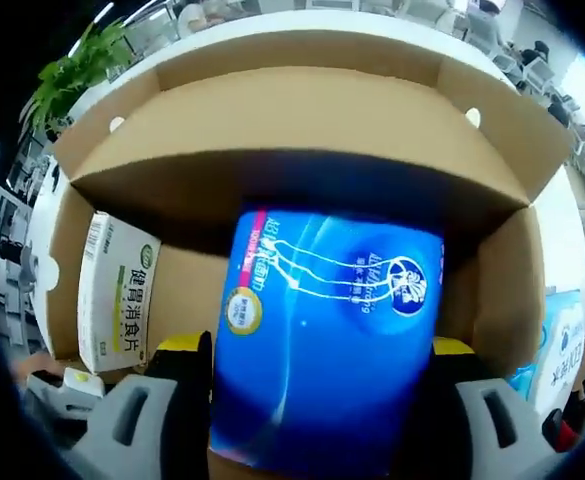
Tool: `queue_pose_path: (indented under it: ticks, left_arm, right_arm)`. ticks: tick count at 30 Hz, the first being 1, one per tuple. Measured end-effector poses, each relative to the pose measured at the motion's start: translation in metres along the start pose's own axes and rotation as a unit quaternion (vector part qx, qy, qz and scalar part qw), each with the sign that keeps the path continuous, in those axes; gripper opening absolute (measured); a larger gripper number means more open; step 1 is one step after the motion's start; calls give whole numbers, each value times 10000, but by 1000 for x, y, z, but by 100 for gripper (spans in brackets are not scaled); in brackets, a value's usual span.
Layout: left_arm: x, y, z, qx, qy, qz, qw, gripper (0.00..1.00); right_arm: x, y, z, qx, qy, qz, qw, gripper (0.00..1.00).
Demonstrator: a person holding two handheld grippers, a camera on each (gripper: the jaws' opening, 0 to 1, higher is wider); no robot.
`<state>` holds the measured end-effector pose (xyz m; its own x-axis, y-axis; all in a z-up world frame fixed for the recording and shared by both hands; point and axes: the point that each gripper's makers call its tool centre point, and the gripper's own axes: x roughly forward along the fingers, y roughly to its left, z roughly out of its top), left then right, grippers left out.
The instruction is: Operate the shoe box by opening the lid, removing the specified soft item, and placing it in the target area until the item is outside and the box remains undamaged.
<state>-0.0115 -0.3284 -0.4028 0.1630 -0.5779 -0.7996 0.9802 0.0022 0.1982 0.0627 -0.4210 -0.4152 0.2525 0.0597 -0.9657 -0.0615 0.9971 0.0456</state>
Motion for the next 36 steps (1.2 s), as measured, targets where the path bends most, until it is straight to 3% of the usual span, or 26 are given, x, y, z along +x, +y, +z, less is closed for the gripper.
queue_pose_path:
  ticks: [2, 14, 24, 36]
  left_arm:
    - [0, 0, 0, 5, 1, 1, 10000, 4]
    - [-4, -1, 3, 16, -8, -14, 10000, 4]
    - [1, 0, -1, -11, 0, -4, 10000, 3]
    - [0, 0, 1, -4, -5, -3, 10000, 3]
  right_arm:
    - [5, 1, -6, 201, 80, 55, 9998, 90]
    - [9, 0, -6, 105, 234, -215, 9994, 92]
    - [2, 1, -8, 99, 150, -208, 9996, 92]
    - [-3, -6, -3, 239, -21, -123, 9996, 83]
